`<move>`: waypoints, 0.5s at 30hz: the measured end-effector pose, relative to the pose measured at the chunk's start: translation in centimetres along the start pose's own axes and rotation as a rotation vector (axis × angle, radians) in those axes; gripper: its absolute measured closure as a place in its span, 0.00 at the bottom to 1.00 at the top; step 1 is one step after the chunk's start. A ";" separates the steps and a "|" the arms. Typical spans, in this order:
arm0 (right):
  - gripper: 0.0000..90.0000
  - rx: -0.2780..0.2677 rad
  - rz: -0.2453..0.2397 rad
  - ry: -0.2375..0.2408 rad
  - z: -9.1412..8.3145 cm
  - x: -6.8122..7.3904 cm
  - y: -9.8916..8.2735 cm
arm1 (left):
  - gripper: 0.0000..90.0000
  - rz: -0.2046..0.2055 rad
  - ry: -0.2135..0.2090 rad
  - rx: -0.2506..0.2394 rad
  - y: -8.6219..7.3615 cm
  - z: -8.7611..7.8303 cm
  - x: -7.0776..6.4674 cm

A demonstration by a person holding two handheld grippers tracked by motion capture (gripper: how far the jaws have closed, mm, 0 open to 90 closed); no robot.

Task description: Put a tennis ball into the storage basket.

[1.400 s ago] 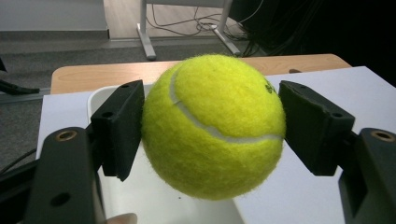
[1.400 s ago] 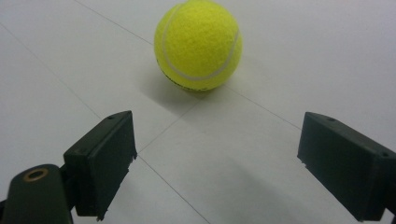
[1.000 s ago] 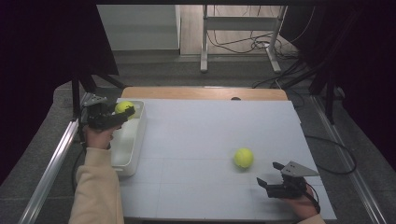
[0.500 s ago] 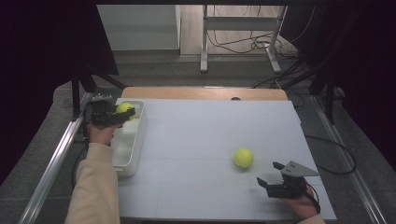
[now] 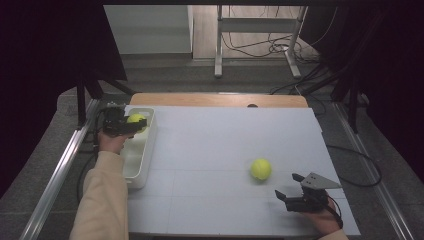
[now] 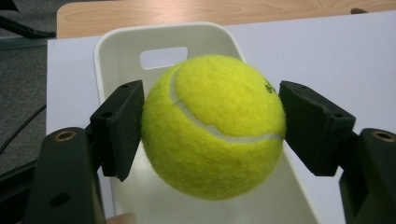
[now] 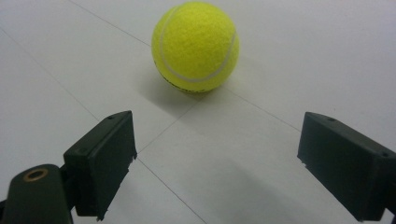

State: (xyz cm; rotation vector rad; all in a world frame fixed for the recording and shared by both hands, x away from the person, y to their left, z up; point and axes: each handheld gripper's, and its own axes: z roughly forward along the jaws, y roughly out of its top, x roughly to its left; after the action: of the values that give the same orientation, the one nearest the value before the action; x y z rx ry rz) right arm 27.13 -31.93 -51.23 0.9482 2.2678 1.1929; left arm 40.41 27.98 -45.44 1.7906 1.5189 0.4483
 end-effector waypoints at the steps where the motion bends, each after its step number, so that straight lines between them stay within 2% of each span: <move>1: 0.13 0.000 0.001 0.000 0.0 0.0 0.0 | 0.29 0.008 0.001 0.000 0.0 0.0 0.1; 10: 0.13 -0.001 0.002 0.002 0.0 0.0 0.0 | 0.29 0.003 0.001 0.010 0.0 0.1 0.0; 13: 0.13 -0.004 0.002 0.001 0.0 0.0 0.0 | 0.29 0.015 0.002 0.017 -0.1 0.2 0.0; 15: 0.13 -0.005 0.002 0.002 0.0 0.0 0.0 | 0.25 0.012 0.000 0.010 -0.1 0.2 0.0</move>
State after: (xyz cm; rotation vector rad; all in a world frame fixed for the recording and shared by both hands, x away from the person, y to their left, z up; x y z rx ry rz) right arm 27.11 -31.90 -51.21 0.9482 2.2645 1.2009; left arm 40.51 27.89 -45.62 1.8079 1.5138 0.4474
